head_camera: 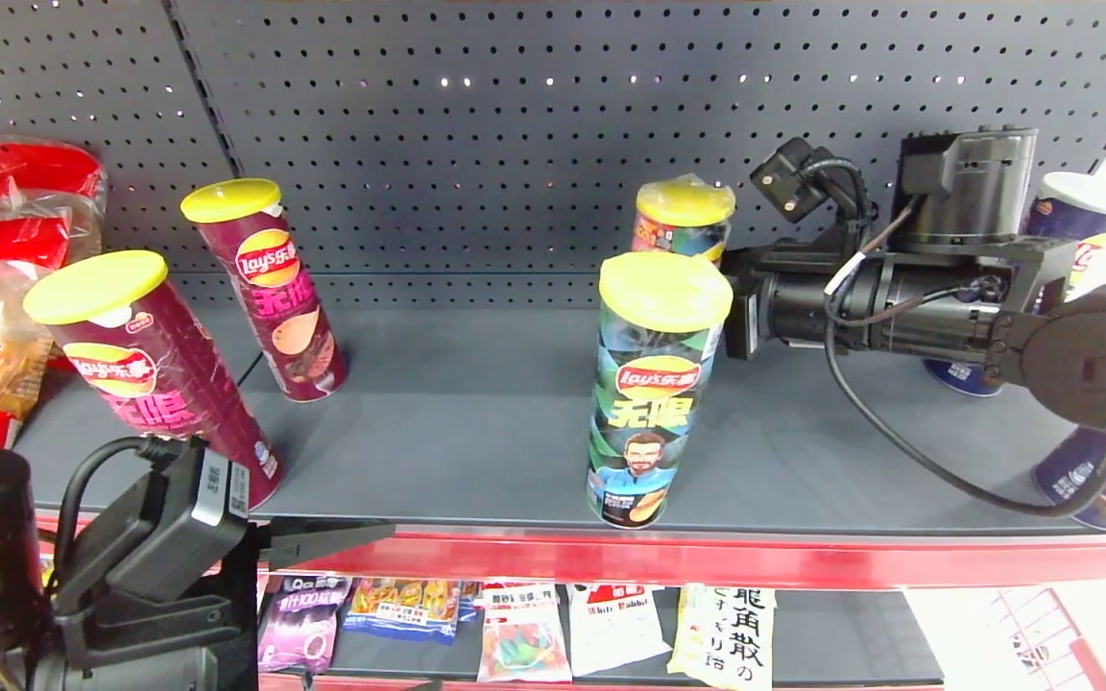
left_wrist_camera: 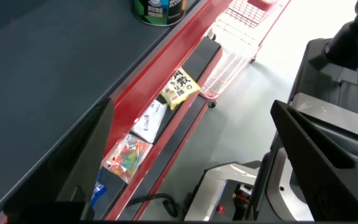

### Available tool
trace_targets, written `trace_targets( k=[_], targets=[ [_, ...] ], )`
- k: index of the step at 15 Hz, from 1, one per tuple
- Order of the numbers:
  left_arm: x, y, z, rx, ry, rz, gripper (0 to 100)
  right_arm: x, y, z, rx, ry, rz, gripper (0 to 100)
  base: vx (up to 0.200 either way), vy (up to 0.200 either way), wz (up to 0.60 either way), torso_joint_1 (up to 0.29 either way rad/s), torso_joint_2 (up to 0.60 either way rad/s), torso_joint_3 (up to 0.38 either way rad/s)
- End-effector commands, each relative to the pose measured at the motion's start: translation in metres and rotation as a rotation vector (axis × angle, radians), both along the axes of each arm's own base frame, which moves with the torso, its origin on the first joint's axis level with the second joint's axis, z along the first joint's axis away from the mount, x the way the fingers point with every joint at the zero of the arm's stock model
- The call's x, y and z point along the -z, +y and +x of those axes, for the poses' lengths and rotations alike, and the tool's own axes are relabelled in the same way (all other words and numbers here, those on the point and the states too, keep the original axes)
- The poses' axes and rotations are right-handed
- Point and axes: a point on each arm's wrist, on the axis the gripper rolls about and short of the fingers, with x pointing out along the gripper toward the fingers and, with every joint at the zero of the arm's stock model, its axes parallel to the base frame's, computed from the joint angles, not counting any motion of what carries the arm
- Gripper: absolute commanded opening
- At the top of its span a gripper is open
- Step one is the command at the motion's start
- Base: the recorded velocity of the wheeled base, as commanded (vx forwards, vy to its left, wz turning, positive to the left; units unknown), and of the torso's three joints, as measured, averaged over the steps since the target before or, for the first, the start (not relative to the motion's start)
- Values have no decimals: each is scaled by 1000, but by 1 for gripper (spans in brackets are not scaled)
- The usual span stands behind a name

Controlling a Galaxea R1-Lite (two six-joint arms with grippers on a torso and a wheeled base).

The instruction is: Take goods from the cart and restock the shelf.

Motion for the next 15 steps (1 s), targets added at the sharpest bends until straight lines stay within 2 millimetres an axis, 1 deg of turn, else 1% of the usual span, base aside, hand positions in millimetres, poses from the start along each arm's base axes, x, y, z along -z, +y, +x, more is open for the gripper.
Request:
trace_targets(
  k=[1,2,3,6,9,11,14,15],
  targets=[
    [0,-4,7,-8,10,4,100,-5,-10,-17,19,-8,1,100,0,0,0,0,0,0],
    [0,-5,8,-9,12,6,100,-6,-12,-19,27,-8,1,100,0,0,0,0,0,0],
    [-1,-7,12,-11,12,7,100,-7,-19,-26,51,-7,6,100,0,0,0,0,0,0],
    [1,-9,16,-12,26,16,100,-8,-28,-45,57,1,14,100,0,0,0,0,0,0],
    [1,-12,22,-36,25,27,100,-2,-39,-66,79,17,0,100,0,0,0,0,0,0],
    [-1,-14,26,-42,20,26,100,5,-48,-88,75,30,-7,100,0,0,0,0,0,0],
    [1,-14,26,-42,25,31,100,14,-59,-114,72,41,-13,100,0,0,0,0,0,0],
    [2,-14,26,-42,27,33,100,19,-64,-127,64,44,-14,100,0,0,0,0,0,0]
  ],
)
